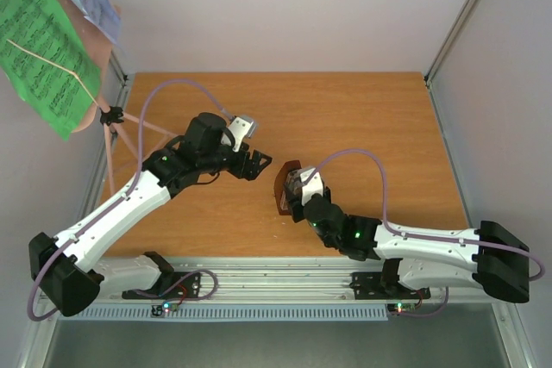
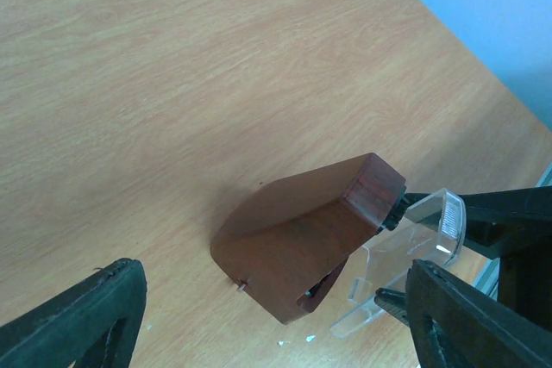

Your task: Pack up the instrument practice props

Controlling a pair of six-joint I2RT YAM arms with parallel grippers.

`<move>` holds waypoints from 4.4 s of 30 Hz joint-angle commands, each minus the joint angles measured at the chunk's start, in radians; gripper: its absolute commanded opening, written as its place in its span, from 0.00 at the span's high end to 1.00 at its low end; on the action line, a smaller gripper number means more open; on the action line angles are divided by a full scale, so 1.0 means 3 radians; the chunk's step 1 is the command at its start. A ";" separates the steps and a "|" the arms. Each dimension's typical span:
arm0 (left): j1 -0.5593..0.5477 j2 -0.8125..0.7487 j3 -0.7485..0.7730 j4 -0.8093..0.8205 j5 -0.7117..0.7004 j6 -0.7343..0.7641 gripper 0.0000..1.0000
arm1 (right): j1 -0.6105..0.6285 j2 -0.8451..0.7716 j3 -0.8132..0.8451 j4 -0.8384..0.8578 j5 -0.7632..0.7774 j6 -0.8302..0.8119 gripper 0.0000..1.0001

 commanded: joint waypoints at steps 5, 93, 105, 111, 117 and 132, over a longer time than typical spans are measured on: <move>0.0016 -0.0009 -0.0032 0.0010 0.0033 0.0018 0.17 | 0.0042 0.0207 -0.0005 0.0460 0.0307 0.0050 0.50; 0.0019 -0.0111 -0.0046 0.0010 0.0078 0.0027 0.13 | -0.0050 0.0835 -0.0252 0.1150 0.0338 -0.0248 0.45; 0.0019 -0.0127 -0.0046 0.0013 0.0082 0.0023 0.12 | -0.0082 0.0884 -0.0198 0.1076 0.0214 -0.0236 0.35; 0.0016 -0.0140 -0.0050 0.0009 0.0081 0.0039 0.12 | -0.0083 0.0603 -0.0190 0.0810 0.0205 -0.0321 0.02; 0.0016 -0.0150 -0.0054 0.0024 0.0103 0.0072 0.10 | -0.0083 0.0078 -0.0224 0.0273 -0.0001 -0.0401 0.01; 0.0006 -0.0426 -0.0064 0.0356 0.0239 0.0566 0.05 | -0.0786 -0.1442 0.0735 -0.2762 -0.0920 0.0405 0.01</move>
